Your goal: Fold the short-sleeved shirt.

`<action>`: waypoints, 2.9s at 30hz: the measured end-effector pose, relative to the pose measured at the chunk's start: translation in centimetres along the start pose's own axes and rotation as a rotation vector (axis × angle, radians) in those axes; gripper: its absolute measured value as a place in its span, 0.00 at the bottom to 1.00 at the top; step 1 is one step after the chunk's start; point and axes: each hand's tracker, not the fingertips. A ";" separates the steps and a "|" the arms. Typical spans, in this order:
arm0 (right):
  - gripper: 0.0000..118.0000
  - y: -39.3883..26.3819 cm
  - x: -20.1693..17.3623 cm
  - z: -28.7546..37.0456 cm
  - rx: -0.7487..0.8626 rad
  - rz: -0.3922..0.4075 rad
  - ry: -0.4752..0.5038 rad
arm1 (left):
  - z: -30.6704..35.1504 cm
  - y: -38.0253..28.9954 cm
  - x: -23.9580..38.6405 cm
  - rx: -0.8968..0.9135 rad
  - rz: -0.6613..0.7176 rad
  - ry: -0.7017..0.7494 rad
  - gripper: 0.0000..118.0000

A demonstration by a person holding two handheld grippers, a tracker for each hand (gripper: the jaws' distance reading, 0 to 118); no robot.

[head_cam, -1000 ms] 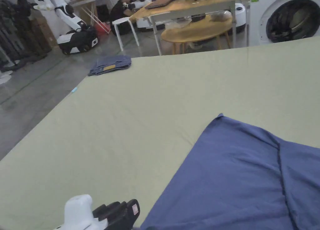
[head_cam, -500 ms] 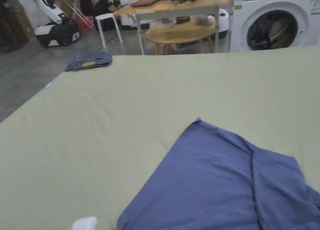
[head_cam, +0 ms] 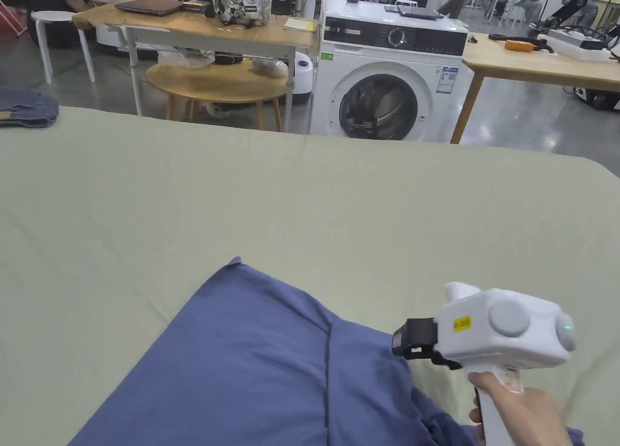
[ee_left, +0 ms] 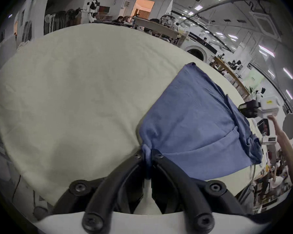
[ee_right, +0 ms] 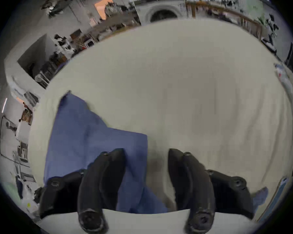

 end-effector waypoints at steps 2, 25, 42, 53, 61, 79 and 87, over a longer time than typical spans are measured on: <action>0.36 0.0 0.2 -2.2 -0.050 -0.031 -0.018 | 0.1 -0.1 0.2 0.003 -0.003 0.002 0.01; 0.00 -3.7 0.3 19.0 0.559 0.070 0.123 | 8.3 5.8 3.9 0.364 -0.037 -0.194 0.00; 0.00 11.4 -2.7 41.3 0.979 0.149 0.089 | 15.5 37.2 17.6 0.675 -0.351 -0.308 0.00; 0.00 22.1 -3.9 46.3 1.062 0.103 0.118 | 19.7 48.2 22.8 0.757 -0.344 -0.242 0.00; 0.00 22.6 -2.9 43.0 1.037 0.123 0.103 | 15.8 47.0 21.9 0.722 -0.349 -0.243 0.00; 0.00 -1.9 5.4 32.1 0.884 0.080 0.354 | 12.0 18.3 7.3 0.528 -0.213 -0.320 0.00; 0.00 -13.0 7.2 27.1 0.750 0.067 0.384 | 11.6 7.4 2.9 0.421 -0.187 -0.252 0.00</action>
